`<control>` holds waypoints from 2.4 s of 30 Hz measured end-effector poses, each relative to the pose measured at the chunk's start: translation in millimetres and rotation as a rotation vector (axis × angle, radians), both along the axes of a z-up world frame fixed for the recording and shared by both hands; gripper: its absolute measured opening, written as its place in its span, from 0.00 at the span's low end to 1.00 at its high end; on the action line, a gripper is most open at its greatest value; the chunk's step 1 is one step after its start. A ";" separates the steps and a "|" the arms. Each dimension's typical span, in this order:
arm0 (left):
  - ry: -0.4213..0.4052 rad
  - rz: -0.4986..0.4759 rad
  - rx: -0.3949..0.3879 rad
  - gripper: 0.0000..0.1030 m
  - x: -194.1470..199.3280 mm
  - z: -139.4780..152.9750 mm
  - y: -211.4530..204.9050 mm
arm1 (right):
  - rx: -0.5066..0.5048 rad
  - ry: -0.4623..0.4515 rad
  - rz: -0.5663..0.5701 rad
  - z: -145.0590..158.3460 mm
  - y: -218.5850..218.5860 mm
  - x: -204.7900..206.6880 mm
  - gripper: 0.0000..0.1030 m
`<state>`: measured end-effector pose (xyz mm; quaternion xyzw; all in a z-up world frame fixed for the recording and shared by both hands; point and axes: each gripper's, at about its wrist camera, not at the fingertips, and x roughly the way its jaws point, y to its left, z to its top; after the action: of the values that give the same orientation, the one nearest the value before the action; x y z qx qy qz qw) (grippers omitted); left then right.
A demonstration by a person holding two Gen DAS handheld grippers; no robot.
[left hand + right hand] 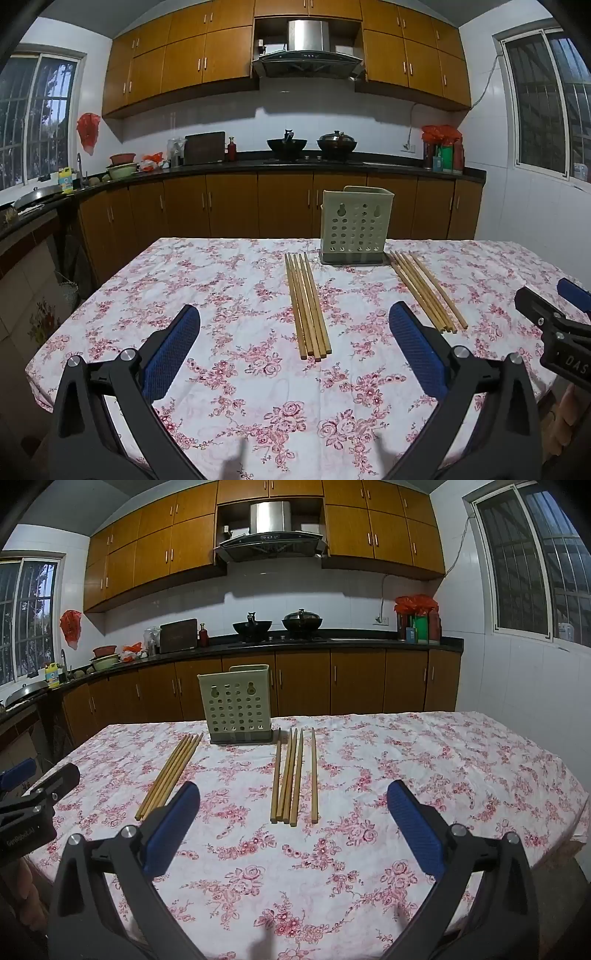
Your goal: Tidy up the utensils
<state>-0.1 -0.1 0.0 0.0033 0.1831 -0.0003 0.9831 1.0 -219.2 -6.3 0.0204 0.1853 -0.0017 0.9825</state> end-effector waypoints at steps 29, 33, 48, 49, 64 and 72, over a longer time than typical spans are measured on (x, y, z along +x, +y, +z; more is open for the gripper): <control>0.003 0.006 -0.001 0.98 -5.4 -0.6 -2.6 | 0.002 0.003 0.000 -0.5 0.7 0.1 0.96; 0.005 0.004 0.003 0.98 -1.4 -0.5 -1.8 | 0.002 0.004 0.000 -0.6 0.8 0.2 0.96; 0.005 0.004 0.003 0.98 -2.0 -0.5 -2.2 | 0.002 0.005 0.000 -1.1 0.8 0.5 0.96; 0.005 0.004 0.003 0.98 -1.3 -0.6 -1.8 | 0.002 0.005 0.000 -1.1 0.9 0.5 0.96; 0.006 0.004 0.003 0.98 -1.6 -0.6 -2.1 | 0.004 0.006 -0.001 -1.0 0.6 1.0 0.96; 0.006 0.004 0.004 0.98 -1.3 -0.7 -2.0 | 0.004 0.006 0.000 -1.2 0.6 1.3 0.96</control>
<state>-1.4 -2.1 -0.6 0.0049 0.1861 0.0022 0.9825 2.3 -218.5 -7.4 0.0223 0.1885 -0.0015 0.9818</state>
